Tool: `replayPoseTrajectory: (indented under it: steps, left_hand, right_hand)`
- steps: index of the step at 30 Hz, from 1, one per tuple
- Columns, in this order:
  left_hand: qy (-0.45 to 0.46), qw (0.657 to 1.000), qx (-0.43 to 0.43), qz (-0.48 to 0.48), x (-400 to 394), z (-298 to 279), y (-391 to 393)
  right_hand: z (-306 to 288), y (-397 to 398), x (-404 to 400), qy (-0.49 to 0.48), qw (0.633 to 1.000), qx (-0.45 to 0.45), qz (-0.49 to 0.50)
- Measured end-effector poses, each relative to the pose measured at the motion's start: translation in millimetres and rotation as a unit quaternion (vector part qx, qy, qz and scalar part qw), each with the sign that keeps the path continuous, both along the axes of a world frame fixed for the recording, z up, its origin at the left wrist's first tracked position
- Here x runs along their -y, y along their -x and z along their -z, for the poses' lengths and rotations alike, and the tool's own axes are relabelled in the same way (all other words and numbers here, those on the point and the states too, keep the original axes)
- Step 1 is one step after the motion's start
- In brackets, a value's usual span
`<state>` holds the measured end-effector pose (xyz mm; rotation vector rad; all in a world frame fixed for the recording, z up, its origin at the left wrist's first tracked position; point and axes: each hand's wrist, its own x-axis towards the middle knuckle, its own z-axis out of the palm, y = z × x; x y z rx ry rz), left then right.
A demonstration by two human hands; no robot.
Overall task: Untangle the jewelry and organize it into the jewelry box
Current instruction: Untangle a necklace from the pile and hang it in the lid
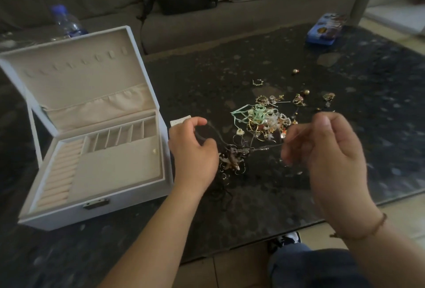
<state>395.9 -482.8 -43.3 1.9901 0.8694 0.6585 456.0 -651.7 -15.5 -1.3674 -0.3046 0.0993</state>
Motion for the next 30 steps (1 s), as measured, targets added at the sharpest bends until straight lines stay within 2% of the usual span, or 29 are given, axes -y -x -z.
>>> replayPoseTrajectory:
  steps: [3,5,7,9,14,19,21,24,27,30]
  left_hand:
    - [-0.175,0.977,0.071,0.102,17,3,14]
    - [-0.242,0.947,0.030,0.208,22,8,15]
    - [-0.300,0.916,-0.053,0.261,21,15,12]
    - [-0.315,0.905,-0.080,0.274,18,21,9]
    - [-0.310,0.906,-0.041,0.286,17,25,11]
    - [-0.296,0.903,-0.049,0.309,11,26,23]
    - [-0.259,0.910,-0.075,0.315,8,23,28]
    - [-0.267,0.893,-0.134,0.338,8,17,35]
    - [-0.241,0.902,-0.140,0.329,11,14,38]
    - [-0.214,0.926,-0.116,0.287,16,13,38]
  right_hand:
    - [-2,-5,0,-0.036,0.997,-0.064,-0.002]
    - [-3,-9,1,-0.074,0.989,-0.124,-0.003]
    - [-4,-14,4,-0.102,0.981,-0.167,-0.012]
    - [-3,-20,6,-0.115,0.975,-0.188,-0.018]
    - [1,-31,13,-0.073,0.981,-0.183,0.004]
    - [15,-37,11,-0.012,0.966,-0.256,0.032]
    - [18,-39,11,0.048,0.966,-0.253,0.024]
    - [15,-40,16,0.235,0.956,-0.165,-0.056]
    - [10,-43,24,0.449,0.887,-0.020,-0.100]
    - [8,-44,30,0.559,0.823,0.067,-0.075]
